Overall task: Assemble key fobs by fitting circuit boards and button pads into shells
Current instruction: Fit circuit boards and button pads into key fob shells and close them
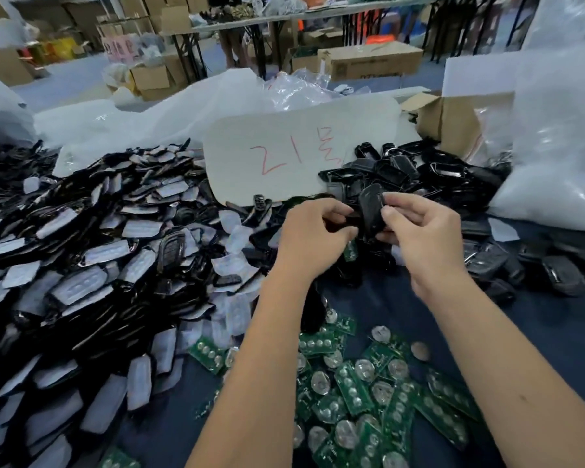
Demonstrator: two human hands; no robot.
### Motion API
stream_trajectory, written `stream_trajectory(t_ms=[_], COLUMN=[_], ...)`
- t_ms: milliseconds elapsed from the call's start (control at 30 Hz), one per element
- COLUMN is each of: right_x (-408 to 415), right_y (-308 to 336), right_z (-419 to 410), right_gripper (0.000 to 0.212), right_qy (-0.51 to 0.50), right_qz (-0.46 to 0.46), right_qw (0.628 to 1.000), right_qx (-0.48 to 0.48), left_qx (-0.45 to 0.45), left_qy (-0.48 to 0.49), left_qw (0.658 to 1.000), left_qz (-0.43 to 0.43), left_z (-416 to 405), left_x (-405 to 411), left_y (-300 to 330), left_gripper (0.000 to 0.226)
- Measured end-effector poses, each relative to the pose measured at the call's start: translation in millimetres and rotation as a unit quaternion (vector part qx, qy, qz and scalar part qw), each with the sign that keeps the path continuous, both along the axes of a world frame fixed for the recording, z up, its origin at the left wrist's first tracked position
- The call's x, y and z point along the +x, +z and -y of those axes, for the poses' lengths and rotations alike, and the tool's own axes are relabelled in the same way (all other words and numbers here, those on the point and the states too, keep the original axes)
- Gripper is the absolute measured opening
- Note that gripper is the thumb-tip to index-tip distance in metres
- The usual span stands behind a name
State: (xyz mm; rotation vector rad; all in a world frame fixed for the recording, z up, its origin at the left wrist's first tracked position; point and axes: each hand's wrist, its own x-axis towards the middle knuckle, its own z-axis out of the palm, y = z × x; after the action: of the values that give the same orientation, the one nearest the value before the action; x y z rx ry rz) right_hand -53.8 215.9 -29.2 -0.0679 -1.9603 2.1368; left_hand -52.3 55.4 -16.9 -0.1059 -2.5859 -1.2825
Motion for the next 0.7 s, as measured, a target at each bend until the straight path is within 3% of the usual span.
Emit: stream_trajectory(t_ms=[200, 367, 700], right_x=[0, 0, -1], right_y=[-8, -6, -5], right_z=[2, -3, -7], right_gripper=[0.018, 0.025, 0.045], right_qy=[0.057, 0.115, 0.192], right_qz=[-0.004, -0.006, -0.013], right_qw=[0.997, 0.985, 0.955], right_qx=[-0.058, -0.126, -0.226], left_qx=[0.191, 0.322, 0.361], left_qy=[-0.030, -0.069, -0.107], left_qw=[0.981, 0.942, 0.919], left_qz=[0.007, 0.066, 0.118], left_z=[-7, -4, 4], left_x=[0, 6, 10], left_y=[2, 8, 16], left_gripper=[0.011, 0.017, 0.010])
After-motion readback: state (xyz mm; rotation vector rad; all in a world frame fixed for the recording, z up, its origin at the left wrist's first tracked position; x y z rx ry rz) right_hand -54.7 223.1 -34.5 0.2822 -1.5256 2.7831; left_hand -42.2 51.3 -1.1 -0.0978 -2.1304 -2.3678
